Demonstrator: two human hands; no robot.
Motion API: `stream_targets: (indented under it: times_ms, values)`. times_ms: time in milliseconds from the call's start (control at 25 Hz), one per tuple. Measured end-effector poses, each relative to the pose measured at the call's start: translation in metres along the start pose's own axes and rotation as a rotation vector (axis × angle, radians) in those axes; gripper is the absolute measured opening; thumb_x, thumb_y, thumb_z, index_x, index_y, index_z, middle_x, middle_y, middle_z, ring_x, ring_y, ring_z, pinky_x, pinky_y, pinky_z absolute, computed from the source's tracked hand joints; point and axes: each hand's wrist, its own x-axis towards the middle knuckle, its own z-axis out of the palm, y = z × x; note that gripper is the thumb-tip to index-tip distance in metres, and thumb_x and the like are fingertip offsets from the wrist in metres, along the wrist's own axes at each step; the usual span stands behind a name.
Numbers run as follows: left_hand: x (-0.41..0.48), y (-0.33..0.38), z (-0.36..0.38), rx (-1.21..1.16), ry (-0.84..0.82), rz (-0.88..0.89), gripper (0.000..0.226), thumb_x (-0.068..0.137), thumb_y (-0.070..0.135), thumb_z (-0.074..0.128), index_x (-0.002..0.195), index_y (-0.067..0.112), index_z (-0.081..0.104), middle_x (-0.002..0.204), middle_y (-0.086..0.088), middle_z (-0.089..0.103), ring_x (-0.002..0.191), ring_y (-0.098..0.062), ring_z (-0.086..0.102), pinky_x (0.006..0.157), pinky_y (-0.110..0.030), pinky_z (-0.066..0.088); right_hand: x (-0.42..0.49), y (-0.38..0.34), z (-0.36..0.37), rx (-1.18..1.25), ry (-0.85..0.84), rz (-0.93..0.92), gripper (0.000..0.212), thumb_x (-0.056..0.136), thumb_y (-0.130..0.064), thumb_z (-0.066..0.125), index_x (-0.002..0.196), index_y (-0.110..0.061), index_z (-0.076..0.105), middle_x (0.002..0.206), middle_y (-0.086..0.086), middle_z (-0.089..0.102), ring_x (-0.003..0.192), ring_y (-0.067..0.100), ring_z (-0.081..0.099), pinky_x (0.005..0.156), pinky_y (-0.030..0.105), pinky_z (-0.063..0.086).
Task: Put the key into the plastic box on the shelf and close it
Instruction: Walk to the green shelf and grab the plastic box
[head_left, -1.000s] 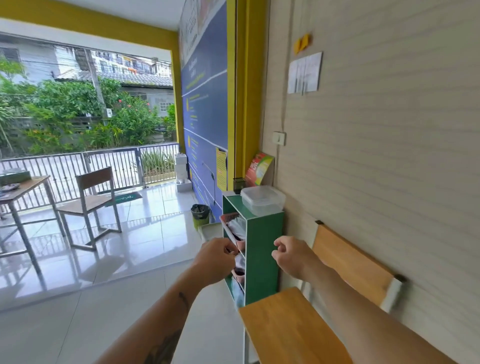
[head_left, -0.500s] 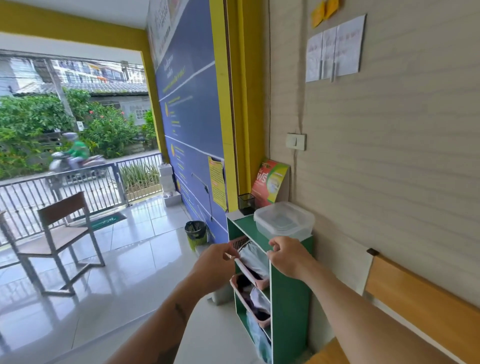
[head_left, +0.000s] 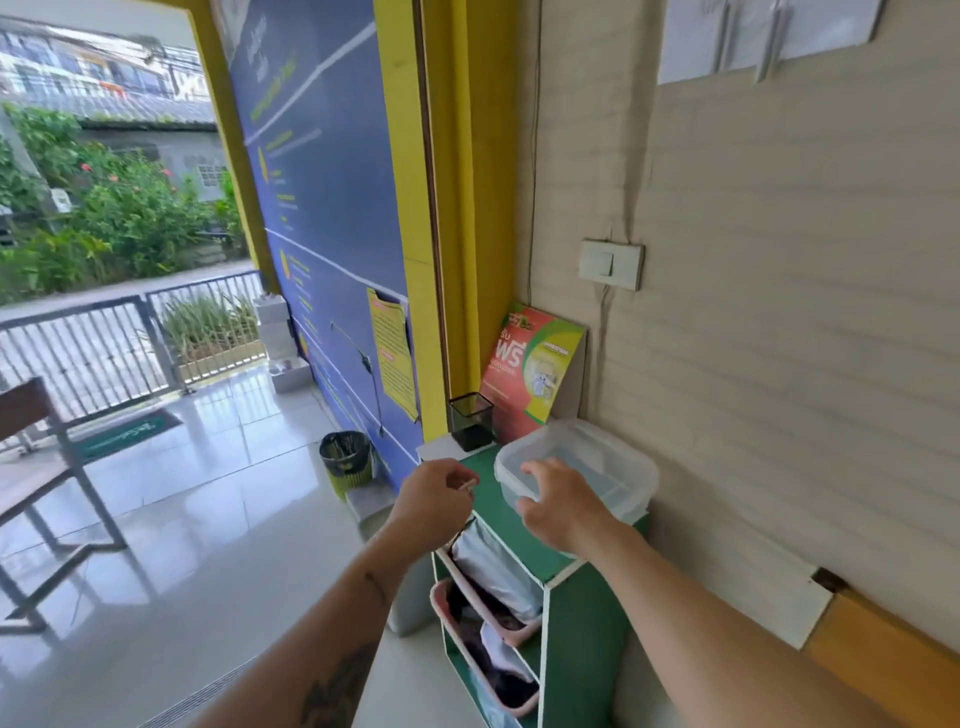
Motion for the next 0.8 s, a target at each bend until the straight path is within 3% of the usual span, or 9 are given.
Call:
stream_targets:
  times_ms: [80,280,440,640,800]
  values:
    - [0.041,-0.012,0.007,-0.050,-0.019,-0.005,0.026,0.085,0.008,0.055,0.099,0.018,0.074,0.093,0.001,0.072,0.089,-0.018,0.065,0.081,-0.030,0.052,0.028,0.003,0.008,-0.039,0.008,0.033,0.061,0.090,-0.033,0.044,0.148,-0.014,0.038,0.149,0.010,0.040,0.135,0.030,0.038,0.111,0.046,0.035]
    - [0.143,-0.057,0.021,-0.065,-0.111,-0.012,0.026,0.084,0.007,0.055,0.099,0.017,0.074,0.090,-0.003,0.070,0.086,-0.021,0.063,0.075,-0.026,0.045,0.103,0.000,0.030,-0.185,0.019,0.157,0.058,0.090,-0.035,0.044,0.145,-0.015,0.039,0.145,0.009,0.042,0.132,0.032,0.038,0.109,0.047,0.035]
    - [0.213,-0.085,0.032,-0.004,-0.244,0.046,0.023,0.085,0.008,0.054,0.096,0.016,0.073,0.098,-0.007,0.072,0.094,-0.025,0.064,0.084,-0.032,0.051,0.143,-0.004,0.047,-0.289,-0.004,0.286,0.057,0.090,-0.039,0.046,0.143,-0.018,0.039,0.142,0.008,0.040,0.130,0.031,0.036,0.107,0.047,0.035]
    - [0.264,-0.096,0.063,0.067,-0.374,0.120,0.024,0.086,0.010,0.053,0.099,0.014,0.073,0.098,-0.009,0.071,0.094,-0.029,0.063,0.084,-0.037,0.054,0.163,0.002,0.059,-0.353,-0.037,0.422,0.065,0.086,-0.047,0.050,0.143,-0.022,0.033,0.141,0.009,0.036,0.130,0.033,0.035,0.104,0.049,0.036]
    - [0.281,-0.109,0.091,0.096,-0.455,0.113,0.025,0.083,0.007,0.051,0.094,0.015,0.073,0.096,-0.010,0.069,0.088,-0.029,0.063,0.083,-0.040,0.056,0.167,0.009,0.069,-0.410,0.009,0.426,0.071,0.080,-0.053,0.053,0.142,-0.025,0.029,0.137,0.008,0.037,0.126,0.033,0.036,0.101,0.050,0.036]
